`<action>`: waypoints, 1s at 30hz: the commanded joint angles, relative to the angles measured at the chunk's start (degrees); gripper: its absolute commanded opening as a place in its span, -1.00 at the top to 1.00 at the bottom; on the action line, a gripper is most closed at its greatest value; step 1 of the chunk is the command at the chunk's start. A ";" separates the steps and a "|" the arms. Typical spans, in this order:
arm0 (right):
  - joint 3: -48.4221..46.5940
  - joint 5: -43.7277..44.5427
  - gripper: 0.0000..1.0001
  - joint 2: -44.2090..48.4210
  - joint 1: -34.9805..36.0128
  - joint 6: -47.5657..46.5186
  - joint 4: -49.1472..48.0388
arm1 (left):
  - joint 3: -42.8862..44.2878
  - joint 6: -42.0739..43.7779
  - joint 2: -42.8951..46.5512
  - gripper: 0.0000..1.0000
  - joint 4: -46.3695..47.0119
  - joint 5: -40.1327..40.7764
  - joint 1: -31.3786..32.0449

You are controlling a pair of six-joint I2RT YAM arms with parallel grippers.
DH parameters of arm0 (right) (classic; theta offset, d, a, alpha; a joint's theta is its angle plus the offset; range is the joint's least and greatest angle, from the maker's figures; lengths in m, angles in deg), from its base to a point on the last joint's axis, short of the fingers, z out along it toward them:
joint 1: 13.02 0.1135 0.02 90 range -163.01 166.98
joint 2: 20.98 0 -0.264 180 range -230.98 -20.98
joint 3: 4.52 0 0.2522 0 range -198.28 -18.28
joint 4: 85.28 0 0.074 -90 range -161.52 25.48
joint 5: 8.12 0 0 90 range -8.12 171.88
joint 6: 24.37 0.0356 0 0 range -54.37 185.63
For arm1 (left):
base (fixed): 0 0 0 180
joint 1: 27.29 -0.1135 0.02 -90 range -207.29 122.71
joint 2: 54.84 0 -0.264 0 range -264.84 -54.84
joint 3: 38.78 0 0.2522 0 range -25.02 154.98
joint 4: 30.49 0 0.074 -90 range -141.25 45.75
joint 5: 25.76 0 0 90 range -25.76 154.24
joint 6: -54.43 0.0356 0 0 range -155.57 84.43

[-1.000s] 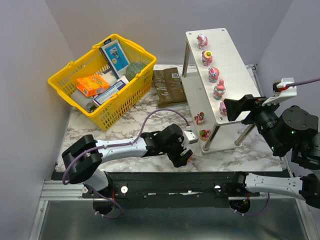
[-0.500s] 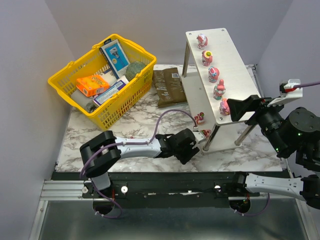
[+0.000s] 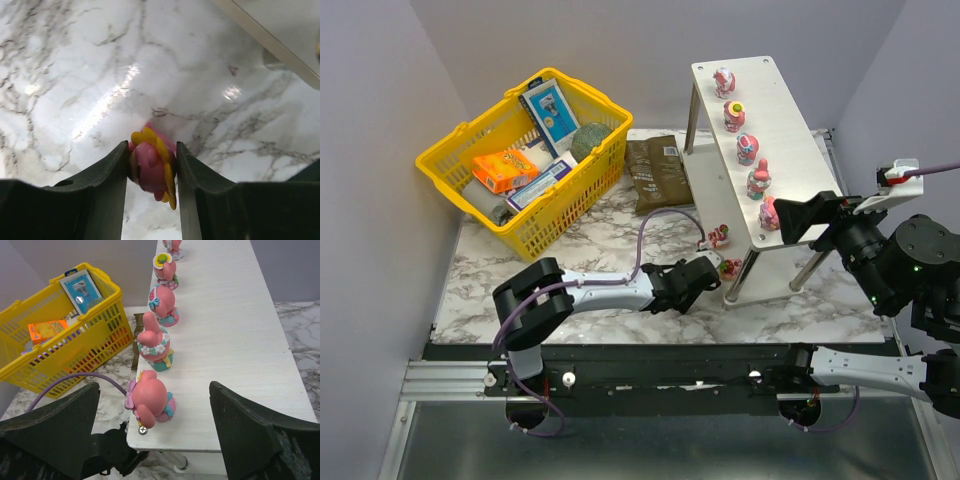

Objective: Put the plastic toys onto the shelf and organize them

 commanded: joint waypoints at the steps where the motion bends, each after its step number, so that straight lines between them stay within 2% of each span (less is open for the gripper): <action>1: -0.92 1.21 -0.95 -0.41 -0.17 -0.24 0.16 | 4.41 -8.59 -2.59 0.73 -9.41 11.64 -0.64; 6: -0.92 0.95 -0.95 -0.32 -0.17 -0.33 0.07 | 6.51 -16.94 -3.91 0.72 -12.93 12.35 -3.45; 13: -0.92 0.95 -0.95 0.03 -0.17 -0.24 0.07 | 8.54 -22.30 -4.70 0.72 -13.99 9.28 -10.39; 17: -0.83 0.77 -0.95 0.03 -0.17 -0.07 0.07 | 12.23 -23.72 -7.41 0.69 -16.97 10.41 -13.12; 19: -1.01 0.77 -0.94 0.03 -0.17 0.02 0.07 | 13.81 -23.37 -8.04 0.51 -17.77 11.03 -13.39; 20: -1.09 0.77 -0.94 0.03 -0.17 -0.07 0.07 | 14.16 -22.67 -8.39 0.33 -17.77 11.12 -13.47; 25: -1.88 0.68 -0.94 0.03 -0.17 -0.33 0.07 | 13.99 -20.30 -7.43 0.04 -15.58 10.16 -13.48; 30: -2.59 0.42 -0.95 -0.14 -0.17 -0.42 0.07 | 12.50 -15.82 -4.79 -0.39 -11.98 8.22 -13.74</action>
